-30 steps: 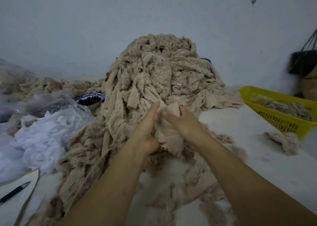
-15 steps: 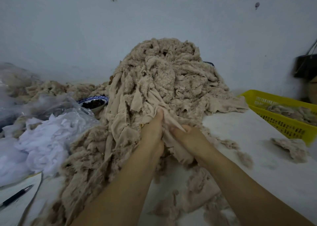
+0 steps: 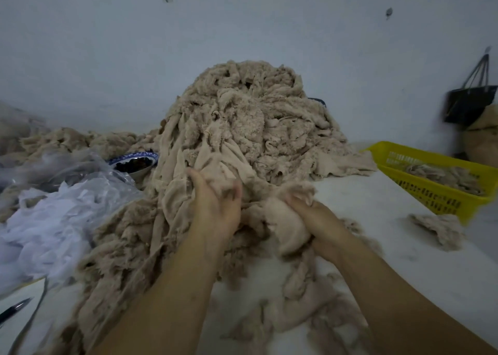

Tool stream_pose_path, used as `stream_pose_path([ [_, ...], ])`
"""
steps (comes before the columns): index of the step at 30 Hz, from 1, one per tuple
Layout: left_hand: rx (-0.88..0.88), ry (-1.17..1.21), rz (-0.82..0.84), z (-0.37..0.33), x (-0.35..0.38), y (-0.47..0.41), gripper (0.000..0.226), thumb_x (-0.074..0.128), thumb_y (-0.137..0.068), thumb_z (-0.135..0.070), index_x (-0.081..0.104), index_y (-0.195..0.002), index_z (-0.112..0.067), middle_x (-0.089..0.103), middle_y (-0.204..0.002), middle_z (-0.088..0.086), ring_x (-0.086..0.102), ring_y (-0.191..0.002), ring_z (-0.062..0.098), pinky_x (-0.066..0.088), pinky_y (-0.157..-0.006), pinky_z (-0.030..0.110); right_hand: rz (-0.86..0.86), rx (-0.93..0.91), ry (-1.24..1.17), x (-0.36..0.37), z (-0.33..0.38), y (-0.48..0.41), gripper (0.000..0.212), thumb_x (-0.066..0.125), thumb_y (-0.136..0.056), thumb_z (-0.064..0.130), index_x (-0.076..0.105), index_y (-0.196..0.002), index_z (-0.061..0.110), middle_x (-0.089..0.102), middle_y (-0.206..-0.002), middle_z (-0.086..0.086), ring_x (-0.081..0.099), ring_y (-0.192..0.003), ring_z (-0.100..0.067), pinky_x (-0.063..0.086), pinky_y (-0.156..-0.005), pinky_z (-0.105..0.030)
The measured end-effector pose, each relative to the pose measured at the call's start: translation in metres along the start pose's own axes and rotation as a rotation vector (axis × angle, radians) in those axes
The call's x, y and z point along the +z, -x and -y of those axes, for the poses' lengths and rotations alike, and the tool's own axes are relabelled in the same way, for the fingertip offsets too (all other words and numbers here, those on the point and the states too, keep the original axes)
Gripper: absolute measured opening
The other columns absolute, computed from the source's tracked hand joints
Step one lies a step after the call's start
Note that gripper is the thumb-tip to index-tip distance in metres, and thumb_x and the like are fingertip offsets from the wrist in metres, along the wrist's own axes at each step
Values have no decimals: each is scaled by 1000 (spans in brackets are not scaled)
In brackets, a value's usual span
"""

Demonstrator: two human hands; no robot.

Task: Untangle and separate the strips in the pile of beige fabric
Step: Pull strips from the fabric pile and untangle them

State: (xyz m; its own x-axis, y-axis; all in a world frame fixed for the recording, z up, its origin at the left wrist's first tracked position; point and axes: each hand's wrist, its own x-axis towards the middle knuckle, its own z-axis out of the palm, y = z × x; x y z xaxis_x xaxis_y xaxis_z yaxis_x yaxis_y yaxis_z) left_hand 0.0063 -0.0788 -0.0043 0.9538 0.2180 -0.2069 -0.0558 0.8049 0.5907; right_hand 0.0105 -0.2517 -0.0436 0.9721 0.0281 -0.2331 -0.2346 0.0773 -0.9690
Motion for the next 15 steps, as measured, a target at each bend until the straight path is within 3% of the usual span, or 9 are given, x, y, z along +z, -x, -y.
stream_pose_path([
  [1,-51,-34,48,9,-3,3,93,42,-85,-76,36,-149,-8,52,-137,16,53,-127,26,43,-109,36,19,-21,-31,-1,5,0,42,69,-88,43,70,-113,9,76,-101,-11,72,-98,-27,57,-90,-39],
  [2,-100,-113,112,20,-5,10,103,42,-80,-80,32,-152,-7,47,-145,17,48,-134,27,38,-114,39,40,-50,-28,-1,9,0,40,68,-89,42,71,-111,8,77,-99,-10,72,-97,-25,57,-87,-37],
  [3,-124,-236,187,31,-6,16,105,43,-76,-82,40,-148,-6,51,-143,16,51,-133,25,41,-111,38,53,-75,-22,0,12,0,40,68,-89,42,71,-111,8,77,-99,-10,72,-97,-24,57,-86,-35],
  [5,-99,-523,302,48,-7,27,91,51,-68,-84,67,-124,-15,69,-122,7,66,-113,13,55,-90,28,59,-119,6,3,17,2,40,68,-89,43,71,-110,8,77,-98,-9,73,-96,-22,56,-88,-35],
  [7,25,-771,293,60,-12,30,74,61,-63,-82,71,-110,-26,75,-105,-5,71,-97,5,57,-78,24,39,-144,59,6,16,2,38,65,-91,44,71,-108,10,77,-95,-8,73,-93,-21,57,-87,-36],
  [8,89,-819,268,62,-13,28,57,64,-70,-75,70,-105,-31,76,-98,-9,71,-90,0,56,-72,22,32,-150,64,7,15,2,37,64,-92,43,71,-108,11,77,-96,-8,73,-94,-21,57,-87,-36],
  [10,179,-792,176,60,-14,26,14,61,-91,-52,64,-89,-38,71,-83,-17,65,-71,-12,51,-62,18,43,-154,16,9,10,5,33,64,-93,40,71,-110,13,77,-98,-7,73,-94,-21,59,-83,-35],
  [12,220,-741,98,57,-15,24,19,52,-99,-43,59,-82,-40,64,-82,-22,63,-73,-11,50,-68,22,56,-174,-23,10,4,6,32,64,-94,38,70,-112,13,77,-99,-4,74,-93,-18,59,-77,-31],
  [15,189,-623,90,55,-15,23,22,47,-102,-42,64,-93,-32,72,-98,-3,70,-94,17,57,-86,40,14,-158,-111,14,4,7,33,61,-96,38,70,-106,9,78,-88,-2,74,-79,-15,58,-66,-29],
])
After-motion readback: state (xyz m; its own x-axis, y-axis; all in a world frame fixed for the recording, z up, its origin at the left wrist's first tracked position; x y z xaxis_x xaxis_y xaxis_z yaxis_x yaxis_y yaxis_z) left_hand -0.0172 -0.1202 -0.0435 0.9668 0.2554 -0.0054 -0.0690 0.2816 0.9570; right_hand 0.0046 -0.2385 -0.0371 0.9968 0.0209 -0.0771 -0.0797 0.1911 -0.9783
